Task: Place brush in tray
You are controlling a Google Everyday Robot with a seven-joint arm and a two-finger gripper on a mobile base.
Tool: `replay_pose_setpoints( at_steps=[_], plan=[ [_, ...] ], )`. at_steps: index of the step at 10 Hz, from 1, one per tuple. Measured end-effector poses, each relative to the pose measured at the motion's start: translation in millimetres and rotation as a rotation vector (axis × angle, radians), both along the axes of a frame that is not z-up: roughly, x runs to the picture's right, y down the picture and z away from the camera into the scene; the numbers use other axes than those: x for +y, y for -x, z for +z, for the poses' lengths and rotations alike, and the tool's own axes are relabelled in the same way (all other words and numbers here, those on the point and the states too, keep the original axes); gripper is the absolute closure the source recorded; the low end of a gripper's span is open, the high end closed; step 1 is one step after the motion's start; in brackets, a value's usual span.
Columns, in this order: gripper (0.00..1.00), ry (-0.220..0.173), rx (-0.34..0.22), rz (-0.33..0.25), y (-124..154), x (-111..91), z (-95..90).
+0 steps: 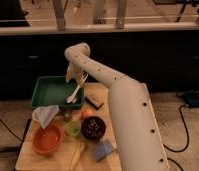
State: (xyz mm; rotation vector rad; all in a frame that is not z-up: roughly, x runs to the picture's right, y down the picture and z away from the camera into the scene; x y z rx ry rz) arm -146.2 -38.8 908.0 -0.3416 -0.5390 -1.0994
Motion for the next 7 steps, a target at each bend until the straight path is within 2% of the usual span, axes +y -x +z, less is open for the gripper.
replay_pose_setpoints(
  at_steps=[7],
  plan=[
    [0.20, -0.013, -0.006, 0.010, -1.6, 6.2, -4.1]
  ],
)
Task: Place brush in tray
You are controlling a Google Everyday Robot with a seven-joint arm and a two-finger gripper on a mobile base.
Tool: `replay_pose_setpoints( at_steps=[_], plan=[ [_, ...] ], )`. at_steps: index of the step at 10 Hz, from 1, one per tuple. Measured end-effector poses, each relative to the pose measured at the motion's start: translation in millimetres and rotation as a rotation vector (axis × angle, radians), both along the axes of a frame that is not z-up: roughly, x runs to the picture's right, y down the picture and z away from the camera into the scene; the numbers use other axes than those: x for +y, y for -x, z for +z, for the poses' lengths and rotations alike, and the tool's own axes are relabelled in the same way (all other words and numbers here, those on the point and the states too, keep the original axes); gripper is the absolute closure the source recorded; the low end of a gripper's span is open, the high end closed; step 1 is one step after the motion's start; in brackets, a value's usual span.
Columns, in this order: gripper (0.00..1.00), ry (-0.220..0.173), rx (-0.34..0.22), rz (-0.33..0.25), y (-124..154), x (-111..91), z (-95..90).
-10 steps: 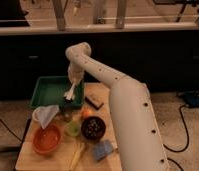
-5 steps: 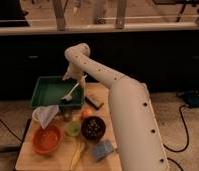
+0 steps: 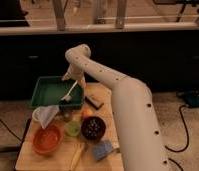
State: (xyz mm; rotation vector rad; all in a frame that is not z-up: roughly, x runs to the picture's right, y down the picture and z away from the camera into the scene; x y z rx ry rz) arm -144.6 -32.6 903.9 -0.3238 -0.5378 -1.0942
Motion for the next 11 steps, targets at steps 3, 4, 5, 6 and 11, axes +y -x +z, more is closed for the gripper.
replay_pose_setpoints(
  at_steps=[3, 4, 5, 6, 11],
  plan=[
    [0.20, -0.018, -0.010, -0.007, 0.2, 1.5, -4.2],
    [0.20, -0.020, -0.010, -0.007, -0.4, 1.5, -3.9],
    [0.20, -0.019, -0.011, -0.007, 0.1, 1.4, -4.2],
    [0.20, -0.019, -0.011, -0.007, 0.1, 1.3, -4.2],
    [0.20, -0.019, -0.011, -0.006, 0.3, 1.2, -4.3]
  ],
)
